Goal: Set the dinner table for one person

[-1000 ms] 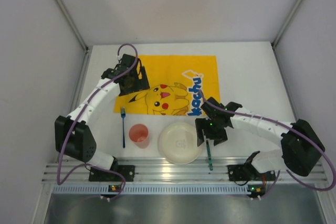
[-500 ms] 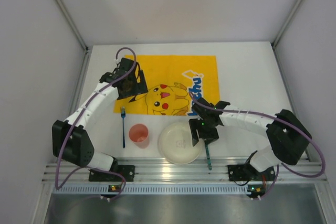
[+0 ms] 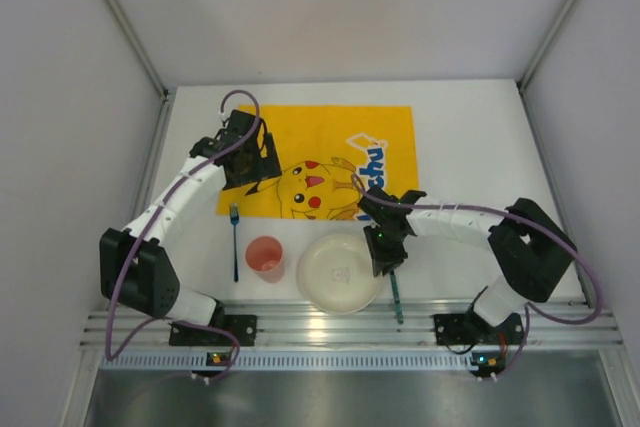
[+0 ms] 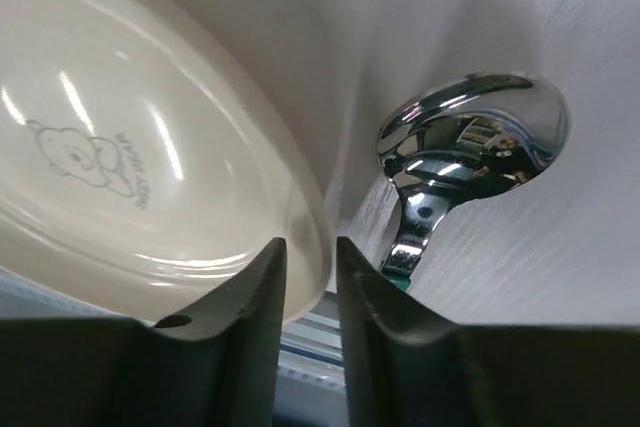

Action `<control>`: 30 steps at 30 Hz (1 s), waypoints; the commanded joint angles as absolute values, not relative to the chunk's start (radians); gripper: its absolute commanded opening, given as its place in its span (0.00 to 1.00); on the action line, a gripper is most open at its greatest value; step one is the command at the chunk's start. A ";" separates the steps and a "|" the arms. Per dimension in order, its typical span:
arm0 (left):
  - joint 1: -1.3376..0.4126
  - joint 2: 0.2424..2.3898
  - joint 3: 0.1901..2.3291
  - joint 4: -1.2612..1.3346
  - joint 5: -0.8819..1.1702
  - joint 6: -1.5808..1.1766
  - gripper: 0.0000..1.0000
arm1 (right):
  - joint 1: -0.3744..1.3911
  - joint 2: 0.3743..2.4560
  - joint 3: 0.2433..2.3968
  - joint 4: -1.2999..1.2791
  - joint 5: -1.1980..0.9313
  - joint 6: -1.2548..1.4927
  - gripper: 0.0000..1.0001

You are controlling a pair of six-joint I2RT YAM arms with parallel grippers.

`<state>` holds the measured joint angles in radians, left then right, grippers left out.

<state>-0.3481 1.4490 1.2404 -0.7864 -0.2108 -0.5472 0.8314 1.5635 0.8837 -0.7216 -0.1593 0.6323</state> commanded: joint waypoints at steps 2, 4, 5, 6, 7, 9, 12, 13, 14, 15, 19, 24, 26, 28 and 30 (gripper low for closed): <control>-0.351 1.462 1.276 -0.788 -0.216 -0.532 0.99 | 0.856 1.595 0.916 -0.709 -0.129 0.630 0.18; -0.351 1.466 1.275 -0.788 -0.213 -0.532 0.99 | 0.853 1.583 0.925 -0.721 -0.112 0.637 0.00; -0.351 1.466 1.272 -0.787 -0.215 -0.531 0.99 | 0.854 1.574 0.942 -0.730 -0.104 0.638 0.00; -0.351 1.465 1.270 -0.788 -0.213 -0.529 0.99 | 0.854 1.565 0.956 -0.761 -0.094 0.634 0.00; -0.351 1.462 1.270 -0.788 -0.216 -0.529 0.99 | 0.857 1.543 0.975 -0.782 -0.087 0.629 0.00; -0.353 1.451 1.273 -0.793 -0.218 -0.529 0.99 | 0.856 1.522 1.063 -0.865 -0.052 0.612 0.00; -0.353 1.427 1.290 -0.790 -0.219 -0.528 0.99 | 0.851 1.506 1.231 -0.949 -0.005 0.586 0.00; -0.353 1.422 1.296 -0.790 -0.225 -0.528 0.99 | 0.838 1.523 1.277 -0.998 0.032 0.577 0.00; -0.353 1.414 1.313 -0.790 -0.227 -0.528 0.99 | 0.827 1.538 1.369 -1.018 0.043 0.560 0.00; -0.353 1.411 1.322 -0.793 -0.229 -0.523 0.99 | 0.799 1.560 1.414 -1.035 0.064 0.551 0.00; -0.353 1.413 1.376 -0.822 -0.244 -0.500 0.99 | 0.723 1.740 1.650 -1.109 0.094 0.520 0.00; -0.351 1.398 1.407 -0.864 -0.290 -0.453 0.99 | 0.634 1.968 2.006 -1.170 0.083 0.526 0.00; -0.351 1.378 1.396 -0.867 -0.296 -0.442 0.99 | 0.609 2.083 2.127 -1.169 0.052 0.534 0.00; -0.351 1.365 1.391 -0.877 -0.290 -0.422 0.99 | 0.585 2.184 2.221 -1.166 0.025 0.554 0.00; -0.351 1.347 1.390 -0.890 -0.288 -0.408 0.99 | 0.568 2.241 2.270 -1.160 0.020 0.575 0.00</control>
